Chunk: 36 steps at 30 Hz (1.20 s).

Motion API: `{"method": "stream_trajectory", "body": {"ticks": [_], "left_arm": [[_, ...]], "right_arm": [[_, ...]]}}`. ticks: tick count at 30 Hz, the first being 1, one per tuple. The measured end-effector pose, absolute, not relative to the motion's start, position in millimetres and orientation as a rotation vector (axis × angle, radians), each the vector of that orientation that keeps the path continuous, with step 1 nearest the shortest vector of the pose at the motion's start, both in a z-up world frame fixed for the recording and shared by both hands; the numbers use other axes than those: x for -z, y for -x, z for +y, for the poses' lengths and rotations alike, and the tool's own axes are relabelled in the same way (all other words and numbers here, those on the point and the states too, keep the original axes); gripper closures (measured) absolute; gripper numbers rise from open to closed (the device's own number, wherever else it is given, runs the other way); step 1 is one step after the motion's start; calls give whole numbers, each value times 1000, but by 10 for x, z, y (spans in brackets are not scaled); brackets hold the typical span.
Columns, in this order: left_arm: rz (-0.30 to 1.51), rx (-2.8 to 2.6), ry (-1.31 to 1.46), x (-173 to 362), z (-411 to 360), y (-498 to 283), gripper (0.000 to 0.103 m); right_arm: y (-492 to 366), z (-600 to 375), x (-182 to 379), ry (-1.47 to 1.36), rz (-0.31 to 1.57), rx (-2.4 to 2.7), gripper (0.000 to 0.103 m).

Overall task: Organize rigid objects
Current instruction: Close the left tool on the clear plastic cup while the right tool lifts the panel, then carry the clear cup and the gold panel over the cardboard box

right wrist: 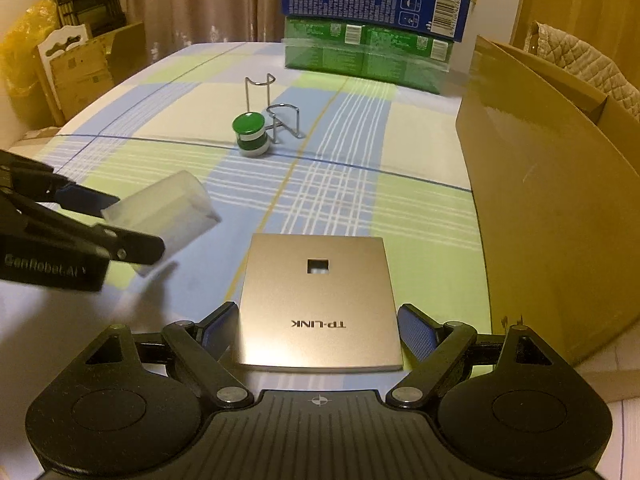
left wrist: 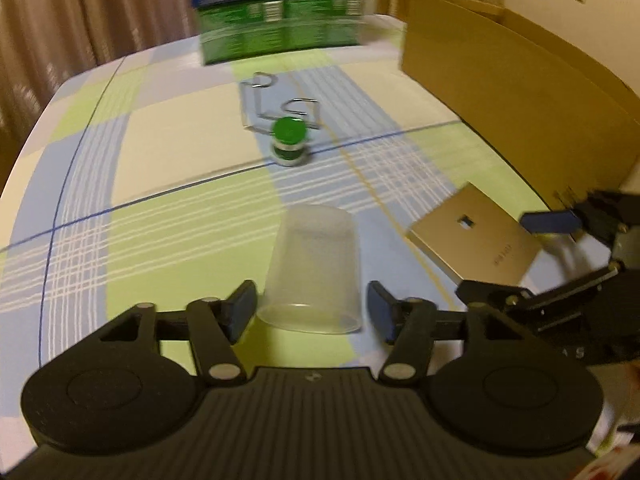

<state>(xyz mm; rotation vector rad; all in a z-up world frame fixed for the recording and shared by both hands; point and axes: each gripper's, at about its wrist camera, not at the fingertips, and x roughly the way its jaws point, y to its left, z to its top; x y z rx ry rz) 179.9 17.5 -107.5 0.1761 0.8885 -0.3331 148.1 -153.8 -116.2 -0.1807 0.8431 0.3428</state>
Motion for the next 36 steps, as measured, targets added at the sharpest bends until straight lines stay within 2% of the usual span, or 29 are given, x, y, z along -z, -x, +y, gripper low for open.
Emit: {"method": "stream_trajectory", "body": {"ticks": [6,17,18,23,36], "left_arm": [[871,323,-138,1101,187,-1848,37],[868,325,-171,1177,114,-1985,37],[865,326,-182,1181,94,-1981,40],[860,335,-212,1188,54,-1974,55],[846,320,-149,1041,103,-1858,56]], "right_arm": [[-1499,-1603,1173,129,829,-338,15],[-1515,-1604,1205,122,789,-339,16],[-1511,-1607,1202,123,787,-338,20],[-1515,-1613,1196,127,788,-341,20],[-1390,-1630,1047,129,773,-322,21]]}}
